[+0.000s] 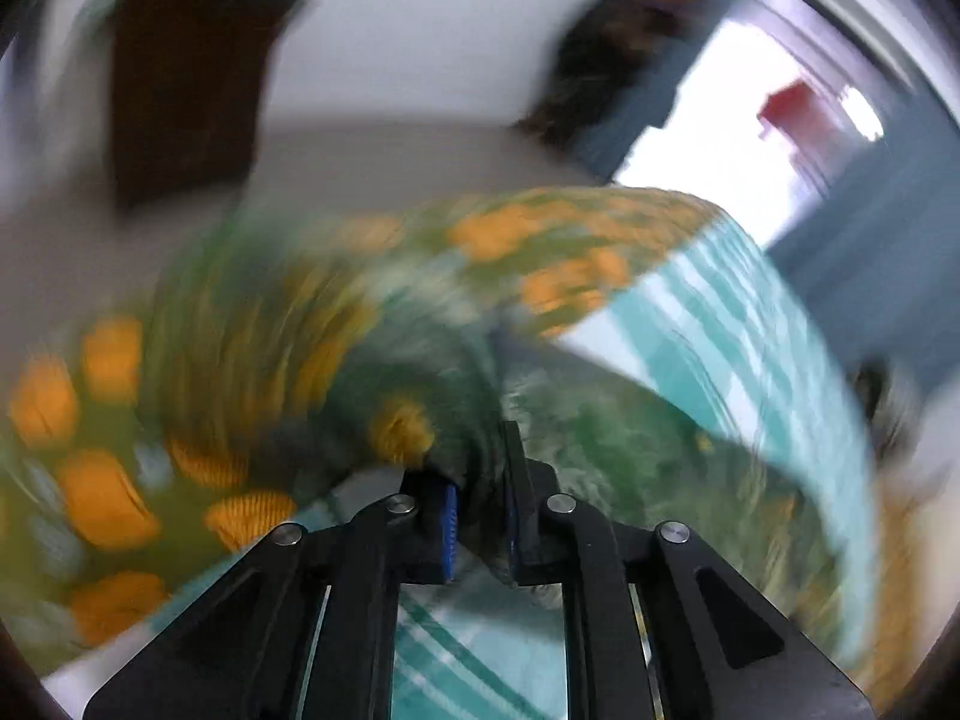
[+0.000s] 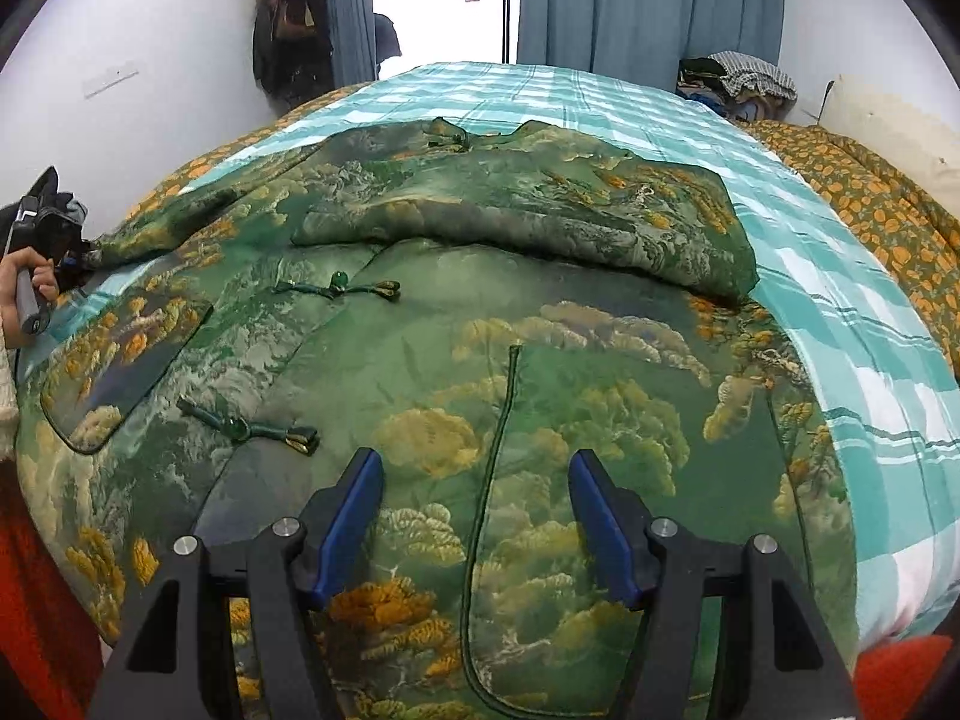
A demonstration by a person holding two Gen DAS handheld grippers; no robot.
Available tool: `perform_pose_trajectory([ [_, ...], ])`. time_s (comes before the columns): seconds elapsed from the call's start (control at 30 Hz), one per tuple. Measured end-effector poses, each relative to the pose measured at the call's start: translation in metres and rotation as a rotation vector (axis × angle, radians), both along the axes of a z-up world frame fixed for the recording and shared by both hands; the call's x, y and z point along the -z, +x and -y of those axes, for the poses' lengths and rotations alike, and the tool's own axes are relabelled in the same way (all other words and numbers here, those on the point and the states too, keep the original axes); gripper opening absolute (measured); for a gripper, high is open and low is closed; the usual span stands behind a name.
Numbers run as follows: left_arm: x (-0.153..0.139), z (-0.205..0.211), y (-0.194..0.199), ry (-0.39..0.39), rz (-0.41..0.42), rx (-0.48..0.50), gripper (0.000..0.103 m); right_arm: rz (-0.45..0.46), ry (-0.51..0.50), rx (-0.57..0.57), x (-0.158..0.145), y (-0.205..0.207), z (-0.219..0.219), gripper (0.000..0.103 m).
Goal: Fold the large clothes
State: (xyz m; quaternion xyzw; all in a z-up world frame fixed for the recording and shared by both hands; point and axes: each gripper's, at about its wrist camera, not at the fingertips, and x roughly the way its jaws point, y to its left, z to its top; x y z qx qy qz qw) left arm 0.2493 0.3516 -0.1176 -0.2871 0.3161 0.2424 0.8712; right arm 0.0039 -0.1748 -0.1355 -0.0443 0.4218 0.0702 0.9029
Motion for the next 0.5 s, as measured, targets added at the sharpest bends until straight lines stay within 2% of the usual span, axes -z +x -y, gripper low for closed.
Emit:
perform_pose_trajectory([
  [0.07, -0.049, 0.061, 0.016, 0.295, 0.008, 0.189, 0.009, 0.006, 0.028, 0.002, -0.002, 0.001, 0.002, 0.066],
  [0.17, -0.097, 0.161, 0.03, 0.612, 0.061, 0.449, 0.009, 0.005, 0.067, 0.002, -0.002, 0.003, 0.005, 0.066],
  [0.27, -0.104, 0.251, 0.037, 0.789, 0.082, 0.675, 0.01, 0.01, 0.087, 0.004, -0.004, 0.004, 0.008, 0.066],
  [0.33, -0.088, 0.297, 0.041, 0.82, 0.056, 0.796, 0.016, 0.021, 0.101, 0.016, -0.007, 0.003, 0.013, 0.066],
  [0.4, -0.057, 0.334, 0.046, 0.793, -0.012, 0.906, 0.04, 0.033, 0.111, 0.03, -0.01, 0.001, 0.017, 0.066],
  [0.43, -0.04, 0.346, 0.052, 0.77, -0.055, 0.949, 0.063, 0.039, 0.114, 0.036, -0.012, 0.001, 0.02, 0.066],
  [0.47, -0.022, 0.357, 0.05, 0.743, -0.1, 0.984, 0.079, 0.045, 0.119, 0.041, -0.014, 0.0, 0.024, 0.066],
  [0.5, -0.002, 0.363, 0.048, 0.705, -0.143, 1.016, 0.079, 0.051, 0.124, 0.046, -0.017, -0.001, 0.027, 0.066],
])
